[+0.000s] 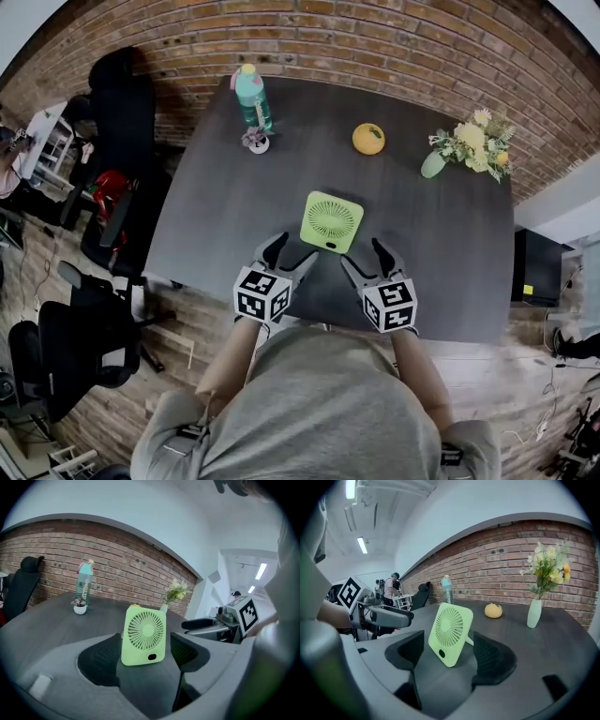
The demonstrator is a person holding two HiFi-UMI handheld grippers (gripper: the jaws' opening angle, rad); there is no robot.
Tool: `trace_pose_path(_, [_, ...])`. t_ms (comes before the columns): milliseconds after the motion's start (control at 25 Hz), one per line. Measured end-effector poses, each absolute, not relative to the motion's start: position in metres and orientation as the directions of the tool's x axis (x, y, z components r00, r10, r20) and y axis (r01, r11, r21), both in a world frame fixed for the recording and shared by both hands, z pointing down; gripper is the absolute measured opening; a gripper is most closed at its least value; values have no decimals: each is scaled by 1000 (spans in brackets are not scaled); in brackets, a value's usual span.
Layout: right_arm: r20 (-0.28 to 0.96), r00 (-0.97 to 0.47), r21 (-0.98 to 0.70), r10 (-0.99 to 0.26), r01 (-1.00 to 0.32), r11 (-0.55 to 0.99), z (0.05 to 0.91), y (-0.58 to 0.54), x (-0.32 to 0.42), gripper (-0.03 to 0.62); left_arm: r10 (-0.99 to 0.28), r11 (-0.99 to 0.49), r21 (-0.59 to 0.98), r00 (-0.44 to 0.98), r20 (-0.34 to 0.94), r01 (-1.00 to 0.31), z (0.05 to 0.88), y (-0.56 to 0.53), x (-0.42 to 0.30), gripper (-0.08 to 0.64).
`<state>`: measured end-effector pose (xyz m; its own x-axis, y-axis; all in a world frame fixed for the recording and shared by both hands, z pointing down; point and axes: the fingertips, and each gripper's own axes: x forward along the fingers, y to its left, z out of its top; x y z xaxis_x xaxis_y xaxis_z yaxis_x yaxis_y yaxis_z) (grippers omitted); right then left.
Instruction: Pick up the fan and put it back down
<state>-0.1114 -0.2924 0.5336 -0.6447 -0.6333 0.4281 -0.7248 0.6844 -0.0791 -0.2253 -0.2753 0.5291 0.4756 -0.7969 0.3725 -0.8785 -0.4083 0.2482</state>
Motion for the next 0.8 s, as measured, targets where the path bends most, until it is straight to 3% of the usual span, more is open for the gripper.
trace_pose_path(800, [601, -595, -118, -534, -726, 677, 623, -328, -137, 324, -595, -568, 244, 597, 539, -786, 611, -329, -222, 316])
